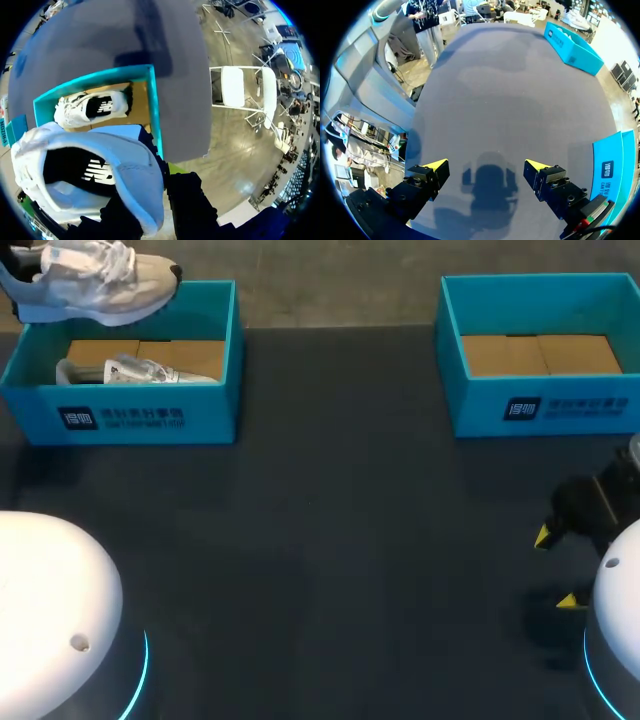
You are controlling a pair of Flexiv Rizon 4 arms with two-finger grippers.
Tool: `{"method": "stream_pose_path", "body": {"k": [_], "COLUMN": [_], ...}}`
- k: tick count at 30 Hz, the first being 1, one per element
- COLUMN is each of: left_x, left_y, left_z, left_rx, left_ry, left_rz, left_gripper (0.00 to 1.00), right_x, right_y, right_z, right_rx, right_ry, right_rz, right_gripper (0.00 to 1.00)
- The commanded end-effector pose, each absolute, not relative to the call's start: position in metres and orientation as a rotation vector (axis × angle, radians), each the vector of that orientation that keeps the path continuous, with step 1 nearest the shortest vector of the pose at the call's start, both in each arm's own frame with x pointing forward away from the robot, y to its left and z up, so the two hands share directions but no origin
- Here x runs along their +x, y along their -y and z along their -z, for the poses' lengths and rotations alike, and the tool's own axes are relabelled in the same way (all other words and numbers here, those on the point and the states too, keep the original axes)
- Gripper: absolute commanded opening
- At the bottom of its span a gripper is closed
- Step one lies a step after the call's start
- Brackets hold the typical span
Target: Take the shoe out of the shoebox, open the shoe tongue, remove and reinsert the insole, then place the shoe into the shoebox
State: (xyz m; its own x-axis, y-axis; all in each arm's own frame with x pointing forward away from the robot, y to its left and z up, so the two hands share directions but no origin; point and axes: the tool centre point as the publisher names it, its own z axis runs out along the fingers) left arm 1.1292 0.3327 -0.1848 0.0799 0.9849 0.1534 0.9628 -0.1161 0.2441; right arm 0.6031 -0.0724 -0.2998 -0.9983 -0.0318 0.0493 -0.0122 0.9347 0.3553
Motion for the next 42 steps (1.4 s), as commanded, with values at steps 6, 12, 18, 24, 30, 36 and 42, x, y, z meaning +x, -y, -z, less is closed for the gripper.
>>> {"method": "stream_pose_path", "body": {"k": [6,12,18,24,30,36,42], "left_x": [1.17,1.173,1.174,1.176,1.183,1.192,1.2], "left_y": [-0.323,-0.318,-0.314,-0.311,-0.313,-0.316,-0.314], "left_z": [0.205,0.229,0.24,0.252,0.264,0.275,0.274], "left_rx": [2.36,2.393,2.402,2.398,2.386,2.35,2.34], "left_ry": [-2.081,-2.109,-2.11,-2.134,-2.166,-2.197,-2.197], "left_rz": [-0.303,-0.301,-0.305,-0.298,-0.325,-0.331,-0.335], "left_gripper": [0.0,0.0,0.0,0.0,0.0,0.0,0.0], "right_x": [0.602,0.602,0.602,0.602,0.602,0.602,0.602], "right_y": [0.072,0.072,0.072,0.072,0.072,0.072,0.072], "right_z": [0.3,0.3,0.3,0.3,0.3,0.3,0.3], "right_rx": [0.034,0.034,0.034,0.034,0.034,0.034,0.034], "right_ry": [3.04,3.04,3.04,3.04,3.04,3.04,3.04], "right_rz": [0.554,0.554,0.554,0.554,0.554,0.554,0.554], "right_gripper": [1.0,1.0,1.0,1.0,1.0,1.0,1.0]}}
